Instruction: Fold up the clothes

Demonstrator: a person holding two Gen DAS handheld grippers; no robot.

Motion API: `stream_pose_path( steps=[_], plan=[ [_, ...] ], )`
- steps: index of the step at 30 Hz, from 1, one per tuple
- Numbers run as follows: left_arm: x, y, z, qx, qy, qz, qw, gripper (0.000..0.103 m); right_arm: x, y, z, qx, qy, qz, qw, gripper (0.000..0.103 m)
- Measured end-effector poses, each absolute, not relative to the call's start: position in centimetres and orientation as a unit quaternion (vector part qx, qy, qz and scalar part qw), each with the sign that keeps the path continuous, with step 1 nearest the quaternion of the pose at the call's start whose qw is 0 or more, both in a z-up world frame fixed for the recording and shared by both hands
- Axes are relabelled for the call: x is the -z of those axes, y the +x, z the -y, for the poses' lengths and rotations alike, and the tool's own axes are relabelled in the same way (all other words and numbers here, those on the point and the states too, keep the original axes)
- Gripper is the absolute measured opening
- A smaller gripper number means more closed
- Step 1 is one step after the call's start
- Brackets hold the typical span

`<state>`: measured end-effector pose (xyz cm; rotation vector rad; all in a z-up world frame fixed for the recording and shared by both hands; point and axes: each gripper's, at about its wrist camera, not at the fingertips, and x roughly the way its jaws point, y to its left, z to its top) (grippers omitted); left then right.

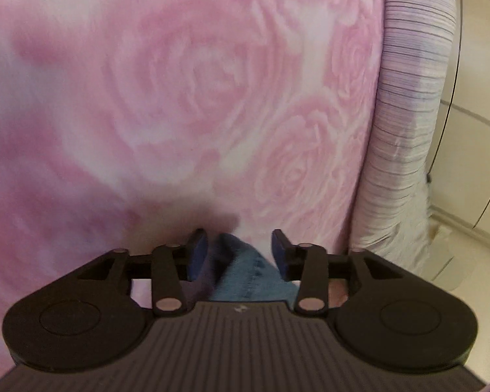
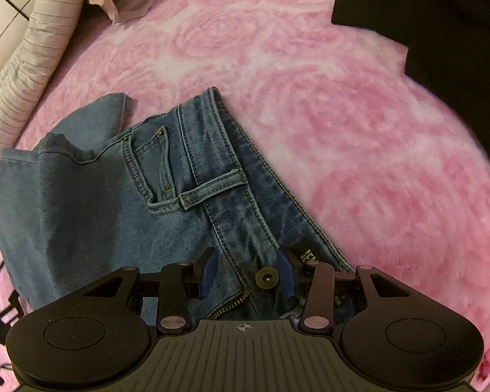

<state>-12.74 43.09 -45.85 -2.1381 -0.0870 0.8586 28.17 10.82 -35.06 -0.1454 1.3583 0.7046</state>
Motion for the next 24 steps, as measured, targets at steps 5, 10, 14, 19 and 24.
stream_pose_path(
  steps=[5, 10, 14, 19, 24],
  plan=[
    [46.6, -12.2, -43.3, -0.325, -0.867, 0.054, 0.374, 0.047, 35.3, 28.2, -11.1, -0.318, -0.064, -0.614, 0.720, 0.048],
    [40.8, -12.1, -43.6, -0.336, -0.776, 0.011, 0.533, 0.003, 35.2, 27.8, -11.3, -0.322, -0.076, -0.608, 0.722, 0.050],
    [29.6, -11.6, -40.9, -0.240, -0.622, -0.029, 0.745, 0.001, 35.1, 27.6, -11.5, -0.325, -0.086, -0.603, 0.723, 0.050],
    [29.2, -8.4, -32.8, -0.076, -0.616, -0.249, 0.743, 0.000, 34.8, 28.0, -11.3, -0.309, -0.069, -0.614, 0.723, 0.050],
    [33.7, -11.6, -30.7, -0.170, -0.580, -0.355, 0.713, 0.001, 34.3, 28.8, -11.6, -0.302, -0.077, -0.624, 0.717, 0.050]
  ],
)
